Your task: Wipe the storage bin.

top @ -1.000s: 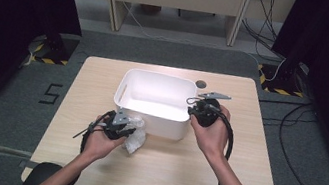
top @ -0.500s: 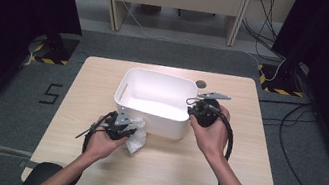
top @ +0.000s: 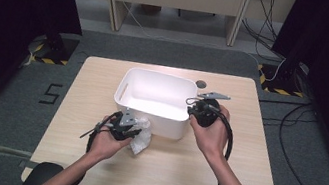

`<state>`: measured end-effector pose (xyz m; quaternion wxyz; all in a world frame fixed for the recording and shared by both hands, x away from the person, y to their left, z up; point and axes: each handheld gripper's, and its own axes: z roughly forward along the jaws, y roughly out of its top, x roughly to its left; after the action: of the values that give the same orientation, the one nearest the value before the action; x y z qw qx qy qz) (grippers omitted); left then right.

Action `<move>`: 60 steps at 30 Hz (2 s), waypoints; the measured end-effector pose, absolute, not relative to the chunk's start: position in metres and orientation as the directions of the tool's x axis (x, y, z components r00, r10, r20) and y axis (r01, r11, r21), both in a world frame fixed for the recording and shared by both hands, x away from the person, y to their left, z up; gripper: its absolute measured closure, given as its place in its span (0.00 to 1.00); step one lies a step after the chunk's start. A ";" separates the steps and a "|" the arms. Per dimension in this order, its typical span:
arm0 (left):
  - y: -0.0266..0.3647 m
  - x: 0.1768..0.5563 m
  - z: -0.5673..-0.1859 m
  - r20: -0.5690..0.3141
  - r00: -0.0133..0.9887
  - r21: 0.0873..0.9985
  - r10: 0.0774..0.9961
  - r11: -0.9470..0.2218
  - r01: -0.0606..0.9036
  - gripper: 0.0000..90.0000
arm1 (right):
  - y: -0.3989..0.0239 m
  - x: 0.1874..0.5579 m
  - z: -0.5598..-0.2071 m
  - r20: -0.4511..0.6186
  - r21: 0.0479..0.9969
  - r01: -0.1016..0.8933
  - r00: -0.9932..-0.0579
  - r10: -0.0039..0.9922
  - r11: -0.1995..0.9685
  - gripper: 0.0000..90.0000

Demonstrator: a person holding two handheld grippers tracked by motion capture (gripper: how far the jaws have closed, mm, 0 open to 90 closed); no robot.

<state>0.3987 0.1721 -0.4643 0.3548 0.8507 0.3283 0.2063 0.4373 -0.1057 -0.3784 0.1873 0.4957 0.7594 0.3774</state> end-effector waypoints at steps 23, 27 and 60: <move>0.177 0.393 -0.430 0.138 0.685 0.788 0.715 -0.499 0.362 0.87 | -0.104 0.436 -0.379 0.093 0.763 0.607 -0.443 0.892 0.222 0.85; 0.178 0.393 -0.425 0.143 0.682 0.793 0.717 -0.496 0.354 0.87 | -0.104 0.436 -0.379 0.089 0.764 0.604 -0.446 0.891 0.226 0.85; 0.164 0.395 -0.428 0.171 0.707 0.771 0.686 -0.540 0.337 0.87 | -0.105 0.437 -0.379 0.084 0.766 0.600 -0.449 0.889 0.231 0.85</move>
<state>0.3954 0.1640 -0.4282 0.3722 0.8457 0.3024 0.2341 0.4367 -0.1047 -0.3791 0.1899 0.4892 0.7613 0.3809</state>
